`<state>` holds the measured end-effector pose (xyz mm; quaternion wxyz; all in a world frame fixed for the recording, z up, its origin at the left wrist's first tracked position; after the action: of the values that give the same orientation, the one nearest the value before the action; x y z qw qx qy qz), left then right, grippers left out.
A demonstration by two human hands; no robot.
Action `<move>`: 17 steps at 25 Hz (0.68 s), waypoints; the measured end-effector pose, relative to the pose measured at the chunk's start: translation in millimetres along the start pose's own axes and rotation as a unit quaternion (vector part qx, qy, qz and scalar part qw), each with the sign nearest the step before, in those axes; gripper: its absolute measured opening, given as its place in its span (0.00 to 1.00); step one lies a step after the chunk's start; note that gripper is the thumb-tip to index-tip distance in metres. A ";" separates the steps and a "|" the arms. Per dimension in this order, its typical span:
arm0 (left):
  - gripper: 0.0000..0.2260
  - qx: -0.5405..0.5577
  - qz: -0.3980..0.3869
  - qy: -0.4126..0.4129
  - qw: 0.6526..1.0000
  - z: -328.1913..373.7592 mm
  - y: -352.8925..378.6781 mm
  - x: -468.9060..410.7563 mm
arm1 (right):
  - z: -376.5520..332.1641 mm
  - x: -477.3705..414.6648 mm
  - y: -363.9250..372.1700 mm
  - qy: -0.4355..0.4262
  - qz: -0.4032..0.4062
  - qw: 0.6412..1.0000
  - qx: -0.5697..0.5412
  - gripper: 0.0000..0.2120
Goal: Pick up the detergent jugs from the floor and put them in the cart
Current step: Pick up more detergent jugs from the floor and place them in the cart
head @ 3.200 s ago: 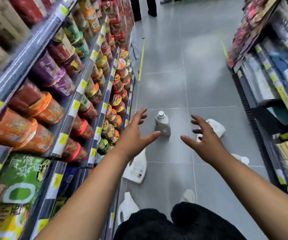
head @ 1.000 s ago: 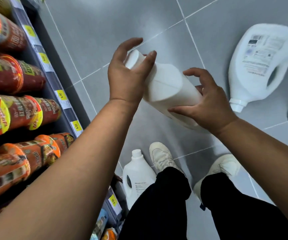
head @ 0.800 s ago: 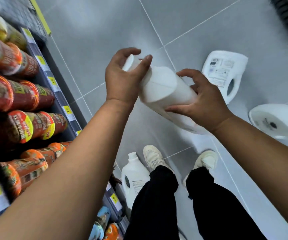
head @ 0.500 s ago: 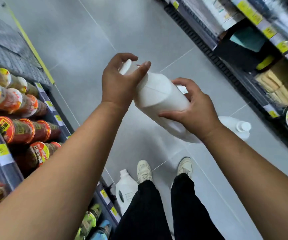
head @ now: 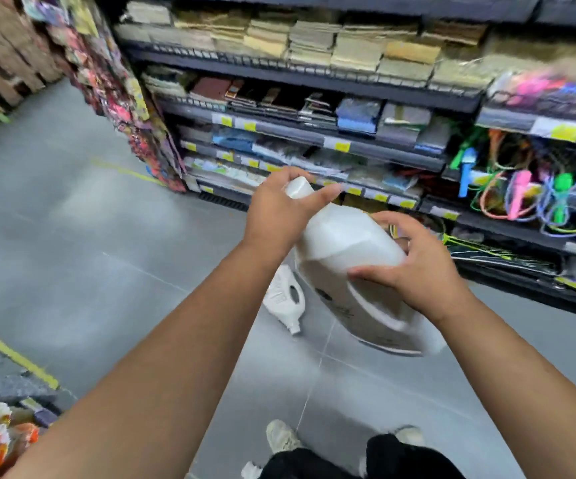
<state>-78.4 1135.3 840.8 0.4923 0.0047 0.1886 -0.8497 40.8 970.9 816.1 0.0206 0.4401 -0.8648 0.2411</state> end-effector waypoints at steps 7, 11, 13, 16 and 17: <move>0.15 0.002 -0.154 0.082 0.985 143.8 219.9 24.4 | 59.1 76.0 -226.8 0.034 0.140 0.989 -0.026 0.34; 0.14 0.049 -0.235 0.137 0.961 230.4 368.5 58.0 | 106.9 130.8 -362.8 0.050 0.243 0.967 -0.054 0.31; 0.14 0.082 -0.272 0.149 0.947 261.1 428.6 77.5 | 130.6 155.1 -413.3 0.063 0.285 0.955 -0.057 0.31; 0.16 0.115 -0.350 0.167 0.915 305.0 530.4 111.5 | 174.0 193.5 -493.7 0.107 0.355 0.926 -0.069 0.33; 0.16 0.121 -0.377 0.173 0.902 319.0 563.3 122.7 | 187.8 205.4 -518.3 0.122 0.374 0.917 -0.075 0.33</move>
<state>387.3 678.9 935.4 0.0905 0.1397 0.1539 -0.9740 347.9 477.7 907.8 0.0671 0.0494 -0.9724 0.2178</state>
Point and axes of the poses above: each hand's wrist, its own x-axis away from the middle knuckle, its own y-axis out of the palm, z = x × y, the point moved 5 cm from there along -x, towards the middle knuckle, and after that the axes turned 13 degrees about y, right-handed, at the moved point
